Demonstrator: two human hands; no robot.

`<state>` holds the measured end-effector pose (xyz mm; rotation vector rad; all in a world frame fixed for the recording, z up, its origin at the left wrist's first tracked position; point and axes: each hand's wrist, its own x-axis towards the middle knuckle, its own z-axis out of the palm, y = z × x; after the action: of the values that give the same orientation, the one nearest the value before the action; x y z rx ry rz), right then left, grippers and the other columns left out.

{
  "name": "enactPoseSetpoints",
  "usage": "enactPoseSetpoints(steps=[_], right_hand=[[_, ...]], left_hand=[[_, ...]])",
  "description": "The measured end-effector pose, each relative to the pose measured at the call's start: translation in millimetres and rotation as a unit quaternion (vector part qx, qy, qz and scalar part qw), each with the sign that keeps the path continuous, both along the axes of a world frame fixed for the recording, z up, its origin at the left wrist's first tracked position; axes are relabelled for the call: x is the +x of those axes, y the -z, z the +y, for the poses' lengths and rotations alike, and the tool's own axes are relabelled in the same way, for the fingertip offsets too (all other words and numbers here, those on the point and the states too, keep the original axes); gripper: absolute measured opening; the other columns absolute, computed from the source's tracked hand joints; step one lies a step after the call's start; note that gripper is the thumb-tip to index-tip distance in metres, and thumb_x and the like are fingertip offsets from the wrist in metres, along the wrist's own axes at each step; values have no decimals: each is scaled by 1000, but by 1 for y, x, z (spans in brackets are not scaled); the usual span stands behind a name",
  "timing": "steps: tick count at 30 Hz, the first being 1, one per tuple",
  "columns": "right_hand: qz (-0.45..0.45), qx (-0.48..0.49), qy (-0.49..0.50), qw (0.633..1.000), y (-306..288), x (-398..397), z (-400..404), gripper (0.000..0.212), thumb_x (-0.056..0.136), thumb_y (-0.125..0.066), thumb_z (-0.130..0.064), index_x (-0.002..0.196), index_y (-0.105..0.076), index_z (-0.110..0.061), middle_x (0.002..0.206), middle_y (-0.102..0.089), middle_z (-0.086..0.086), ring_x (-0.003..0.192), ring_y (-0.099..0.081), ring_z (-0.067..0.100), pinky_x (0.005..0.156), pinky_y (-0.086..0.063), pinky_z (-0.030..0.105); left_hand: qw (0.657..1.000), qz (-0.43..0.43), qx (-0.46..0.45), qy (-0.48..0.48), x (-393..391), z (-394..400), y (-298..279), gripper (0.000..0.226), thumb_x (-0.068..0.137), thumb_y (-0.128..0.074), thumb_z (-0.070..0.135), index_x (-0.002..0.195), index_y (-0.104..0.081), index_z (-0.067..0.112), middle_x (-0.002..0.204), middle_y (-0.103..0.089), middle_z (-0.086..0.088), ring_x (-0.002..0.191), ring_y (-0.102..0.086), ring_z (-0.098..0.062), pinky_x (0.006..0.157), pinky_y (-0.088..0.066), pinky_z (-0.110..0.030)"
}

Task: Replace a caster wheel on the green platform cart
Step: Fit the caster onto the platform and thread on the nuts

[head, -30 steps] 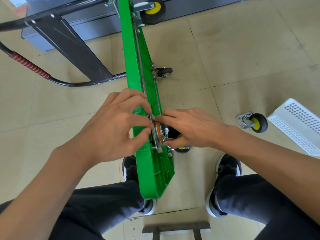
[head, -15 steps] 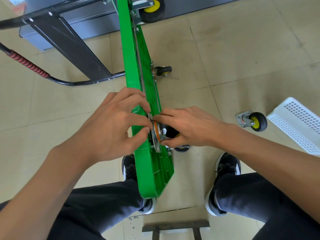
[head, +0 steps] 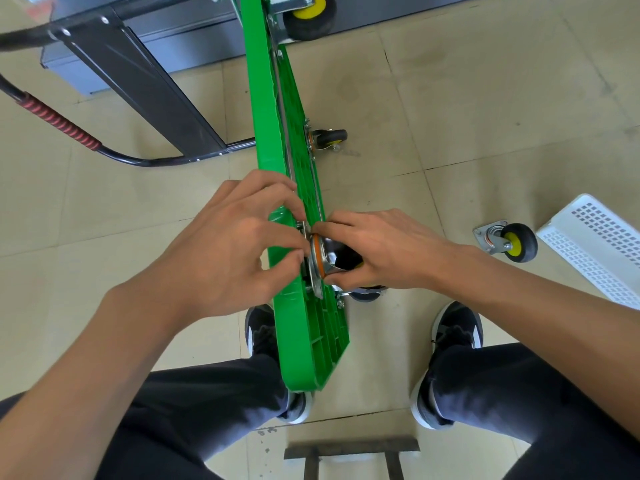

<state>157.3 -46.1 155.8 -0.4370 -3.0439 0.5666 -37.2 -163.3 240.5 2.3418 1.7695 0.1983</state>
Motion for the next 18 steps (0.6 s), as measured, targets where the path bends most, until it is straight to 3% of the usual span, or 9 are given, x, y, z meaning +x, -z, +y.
enactPoseSetpoints(steps=[3,12,18], right_hand=[[-3,-5,1,1000,-1,1,1,75,87,-51,-66,148,-41,-23,117,-55,-6,89,-60,17,60,-41,27],[-12,5,-11,1000,-5,-3,-2,75,87,-51,-67,147,-40,-24,112,-54,-4,85,-61,21,62,-53,42],[-17,4,-11,1000,-6,-4,-4,76,87,-55,-66,148,-38,-25,115,-54,-4,87,-61,22,64,-53,43]], left_hand=[[1000,-1,0,-2,0,0,0,28,88,-54,38,92,-80,29,114,-62,3,128,-46,-23,93,-41,-47],[1000,5,-3,2,0,1,0,31,89,-51,40,91,-80,29,114,-62,4,128,-45,-23,94,-42,-48],[1000,1,-2,5,-1,1,0,29,90,-53,39,91,-80,28,114,-62,3,128,-45,-24,94,-43,-53]])
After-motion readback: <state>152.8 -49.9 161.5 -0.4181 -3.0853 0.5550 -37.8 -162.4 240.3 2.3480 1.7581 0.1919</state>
